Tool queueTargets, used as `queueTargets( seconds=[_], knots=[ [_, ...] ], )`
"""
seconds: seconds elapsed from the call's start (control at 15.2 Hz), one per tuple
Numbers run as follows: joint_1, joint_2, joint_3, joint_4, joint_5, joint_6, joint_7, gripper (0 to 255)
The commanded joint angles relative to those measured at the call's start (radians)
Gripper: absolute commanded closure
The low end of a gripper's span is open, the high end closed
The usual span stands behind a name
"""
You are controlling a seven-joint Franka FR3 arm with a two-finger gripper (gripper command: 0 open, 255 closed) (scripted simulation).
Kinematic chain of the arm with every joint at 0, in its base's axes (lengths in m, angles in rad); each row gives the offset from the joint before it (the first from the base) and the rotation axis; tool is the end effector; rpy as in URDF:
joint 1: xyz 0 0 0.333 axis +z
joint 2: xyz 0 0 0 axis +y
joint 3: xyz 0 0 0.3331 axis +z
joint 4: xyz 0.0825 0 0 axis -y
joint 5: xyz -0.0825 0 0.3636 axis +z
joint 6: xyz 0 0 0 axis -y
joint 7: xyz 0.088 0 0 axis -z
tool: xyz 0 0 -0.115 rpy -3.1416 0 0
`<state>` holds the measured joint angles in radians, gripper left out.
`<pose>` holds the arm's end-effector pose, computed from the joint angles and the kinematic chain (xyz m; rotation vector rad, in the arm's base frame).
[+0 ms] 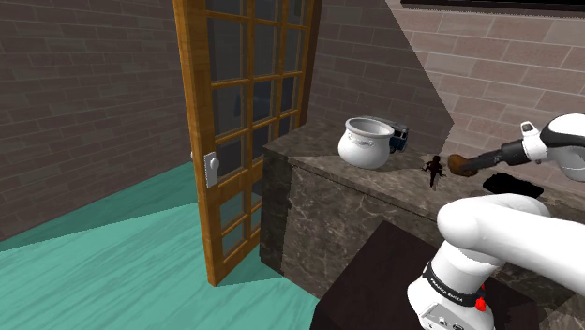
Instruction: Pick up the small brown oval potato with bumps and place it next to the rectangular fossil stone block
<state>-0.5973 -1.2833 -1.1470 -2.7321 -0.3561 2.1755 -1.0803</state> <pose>-0.0522 -0.3244 0.4140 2.8166 -0.2218 1.2409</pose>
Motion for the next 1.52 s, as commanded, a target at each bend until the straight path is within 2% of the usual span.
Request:
queueTargets(
  seconds=[0.0,0.33,0.73,1.12,1.45],
  knots=[
    [-0.015,-0.005,-0.031,0.050,-0.007,-0.057,-0.045,255],
    [-0.011,-0.003,-0.094,0.196,-0.017,-0.178,-0.137,255],
    [0.034,0.011,-0.166,0.400,-0.026,-0.311,-0.238,255],
    [0.118,0.026,-0.238,0.637,-0.035,-0.442,-0.332,255],
    [0.217,0.035,-0.300,0.867,-0.044,-0.557,-0.409,255]
  ],
)
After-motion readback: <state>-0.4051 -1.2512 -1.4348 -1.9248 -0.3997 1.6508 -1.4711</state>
